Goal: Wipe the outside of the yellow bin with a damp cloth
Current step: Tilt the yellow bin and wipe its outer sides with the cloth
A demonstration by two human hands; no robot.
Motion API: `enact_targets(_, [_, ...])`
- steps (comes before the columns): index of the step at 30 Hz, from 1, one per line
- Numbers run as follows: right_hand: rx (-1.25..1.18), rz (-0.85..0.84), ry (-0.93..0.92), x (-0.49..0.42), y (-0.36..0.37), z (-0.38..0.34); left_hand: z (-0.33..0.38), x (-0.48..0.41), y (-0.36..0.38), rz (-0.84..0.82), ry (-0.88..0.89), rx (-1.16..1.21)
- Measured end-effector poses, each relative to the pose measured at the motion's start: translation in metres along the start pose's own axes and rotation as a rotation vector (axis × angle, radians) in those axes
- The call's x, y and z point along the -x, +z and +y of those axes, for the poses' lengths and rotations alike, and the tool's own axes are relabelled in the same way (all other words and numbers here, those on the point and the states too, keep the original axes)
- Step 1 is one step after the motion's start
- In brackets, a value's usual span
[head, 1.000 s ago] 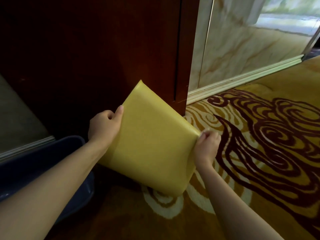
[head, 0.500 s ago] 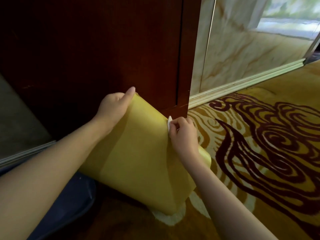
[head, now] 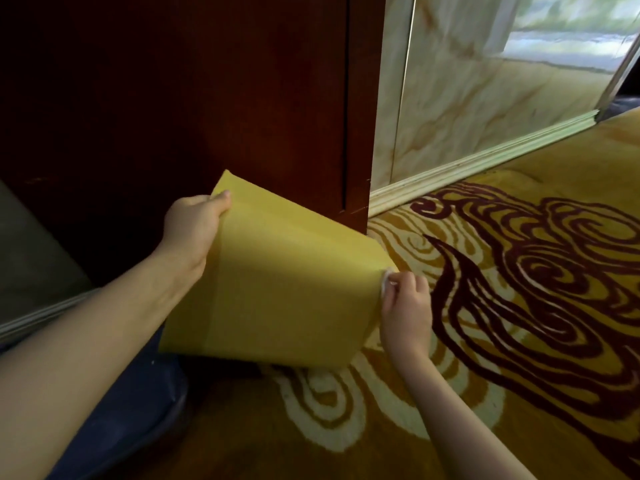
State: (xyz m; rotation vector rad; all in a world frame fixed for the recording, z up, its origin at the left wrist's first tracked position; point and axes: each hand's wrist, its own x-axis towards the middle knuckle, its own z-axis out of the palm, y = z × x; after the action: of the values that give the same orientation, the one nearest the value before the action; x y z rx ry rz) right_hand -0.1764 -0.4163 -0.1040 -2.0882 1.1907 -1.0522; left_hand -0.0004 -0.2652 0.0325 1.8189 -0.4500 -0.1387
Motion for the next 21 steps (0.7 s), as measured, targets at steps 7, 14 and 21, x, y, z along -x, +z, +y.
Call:
enact_targets(7, [-0.216,0.038,-0.225,0.020,0.009,-0.048,-0.031,0.028,0.006,0.063,0.011,0.064])
enact_targets(14, [-0.159,-0.068,-0.580,0.050,0.049,-0.060,-0.032,0.037,0.002,-0.012,-0.010,0.122])
enact_targets(21, [-0.181,0.021,0.117,0.014,0.042,0.021,-0.030,0.039,0.004,0.005,-0.022,0.130])
